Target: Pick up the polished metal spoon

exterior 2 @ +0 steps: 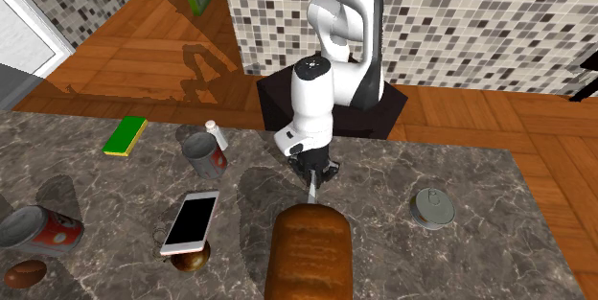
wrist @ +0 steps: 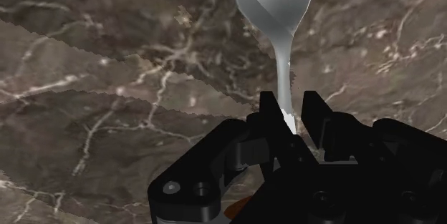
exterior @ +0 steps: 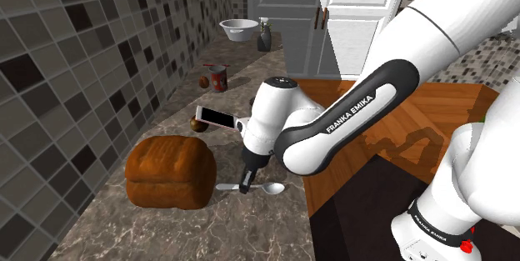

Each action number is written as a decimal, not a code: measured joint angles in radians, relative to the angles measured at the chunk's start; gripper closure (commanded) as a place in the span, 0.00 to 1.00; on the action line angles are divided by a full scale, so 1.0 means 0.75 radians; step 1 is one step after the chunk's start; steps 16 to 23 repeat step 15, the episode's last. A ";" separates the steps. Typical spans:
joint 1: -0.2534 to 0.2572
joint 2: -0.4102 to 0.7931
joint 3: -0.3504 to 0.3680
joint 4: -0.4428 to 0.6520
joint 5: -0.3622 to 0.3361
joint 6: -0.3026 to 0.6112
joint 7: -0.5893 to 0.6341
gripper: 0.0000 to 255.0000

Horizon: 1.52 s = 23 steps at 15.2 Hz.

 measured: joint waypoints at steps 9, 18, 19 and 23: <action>-0.003 -0.133 -0.004 0.042 0.035 -0.170 -0.011 1.00; -0.003 -0.205 -0.011 0.075 0.049 -0.273 -0.011 1.00; -0.003 -0.205 -0.011 0.075 0.049 -0.273 -0.011 1.00; -0.003 -0.205 -0.011 0.075 0.049 -0.273 -0.011 1.00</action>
